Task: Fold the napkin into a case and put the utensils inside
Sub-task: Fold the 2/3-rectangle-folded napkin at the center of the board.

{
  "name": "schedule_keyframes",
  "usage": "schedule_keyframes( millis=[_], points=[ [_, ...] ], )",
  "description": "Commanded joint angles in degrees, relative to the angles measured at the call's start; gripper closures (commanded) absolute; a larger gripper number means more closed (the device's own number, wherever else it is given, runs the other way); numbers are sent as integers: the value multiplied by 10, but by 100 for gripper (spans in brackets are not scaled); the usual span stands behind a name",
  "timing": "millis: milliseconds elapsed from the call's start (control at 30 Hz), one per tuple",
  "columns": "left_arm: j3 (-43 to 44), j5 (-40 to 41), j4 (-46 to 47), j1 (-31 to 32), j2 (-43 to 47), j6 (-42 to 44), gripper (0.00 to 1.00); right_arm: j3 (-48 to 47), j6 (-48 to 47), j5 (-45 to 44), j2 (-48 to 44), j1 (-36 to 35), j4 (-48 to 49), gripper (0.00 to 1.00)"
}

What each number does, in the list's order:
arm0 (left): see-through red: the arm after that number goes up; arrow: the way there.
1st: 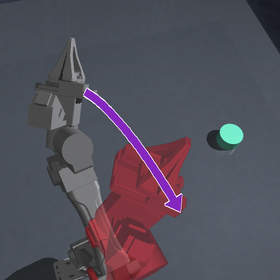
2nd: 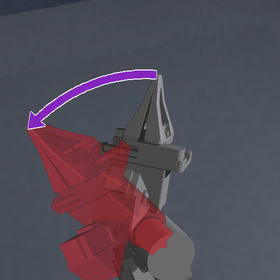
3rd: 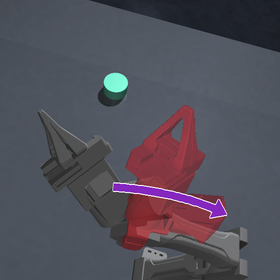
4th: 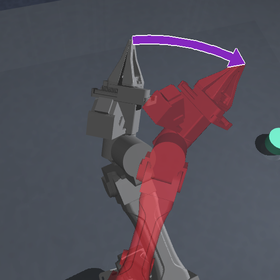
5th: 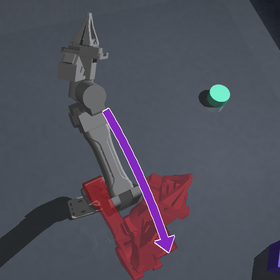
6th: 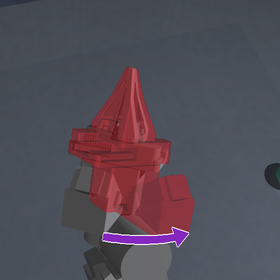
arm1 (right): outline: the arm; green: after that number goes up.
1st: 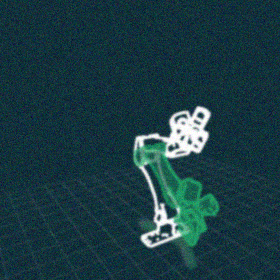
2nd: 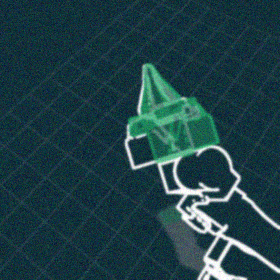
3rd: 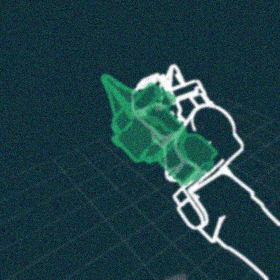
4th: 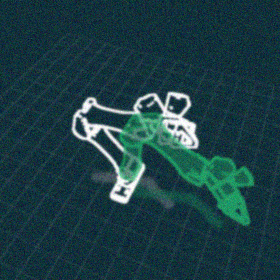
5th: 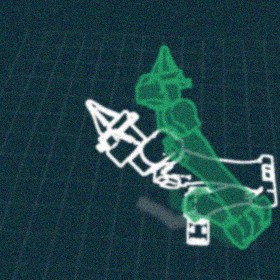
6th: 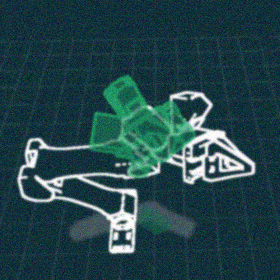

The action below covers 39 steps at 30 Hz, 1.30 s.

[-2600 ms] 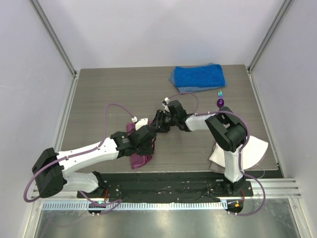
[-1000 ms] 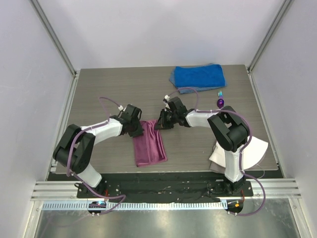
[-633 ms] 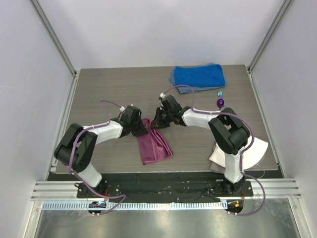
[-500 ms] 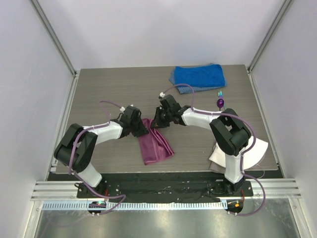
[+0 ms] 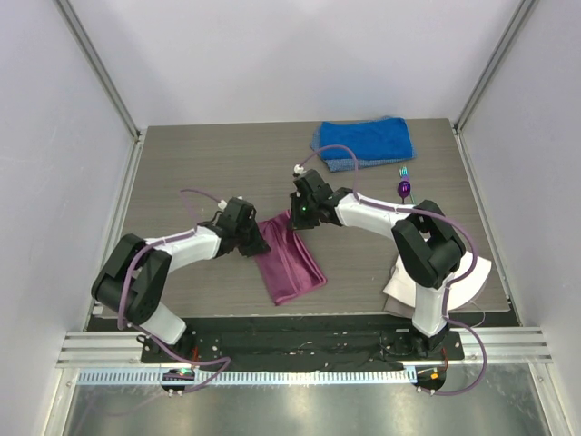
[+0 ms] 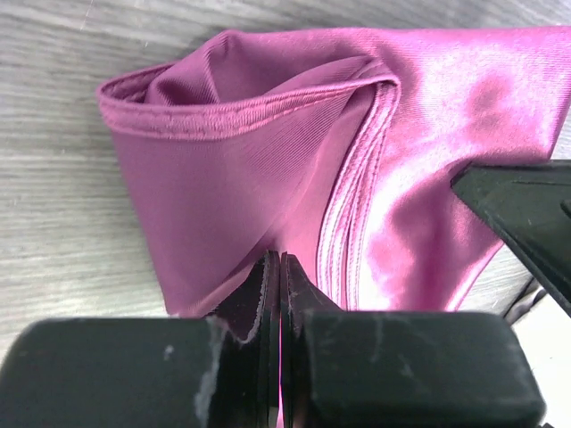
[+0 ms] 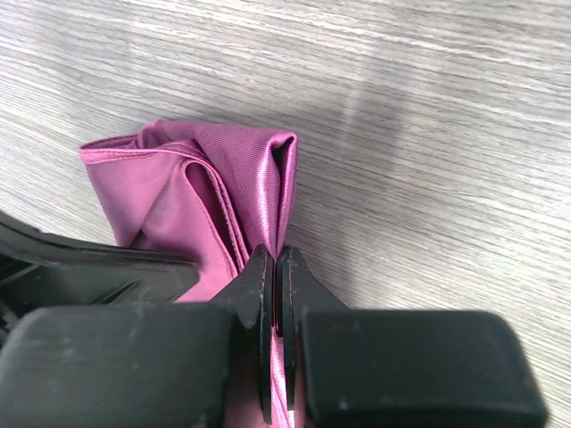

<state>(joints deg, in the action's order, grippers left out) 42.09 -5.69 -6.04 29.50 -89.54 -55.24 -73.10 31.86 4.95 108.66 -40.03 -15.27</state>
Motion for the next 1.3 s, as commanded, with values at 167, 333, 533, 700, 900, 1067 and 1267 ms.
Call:
schedule_keyframes(
  millis=[167,333,533,700,900,1067,1267],
  points=[
    [58,-8,-18,-1,-17,4,99,-30,-26,-15,-23,-7,-8,99],
    [65,-5,1,-1,-56,2,99,-38,-11,-18,-24,-12,-13,99],
    [59,0,18,-1,-84,1,99,-36,30,4,-12,-24,1,99],
    [51,-2,23,-1,-75,-1,100,-21,98,15,-5,-36,38,99],
    [41,-6,27,1,-63,-3,100,0,174,37,10,-36,93,99],
    [33,-12,29,1,-42,-1,100,12,181,24,11,-36,96,99],
    [30,-22,32,1,-33,-3,100,73,255,30,3,-36,178,99]
  ],
)
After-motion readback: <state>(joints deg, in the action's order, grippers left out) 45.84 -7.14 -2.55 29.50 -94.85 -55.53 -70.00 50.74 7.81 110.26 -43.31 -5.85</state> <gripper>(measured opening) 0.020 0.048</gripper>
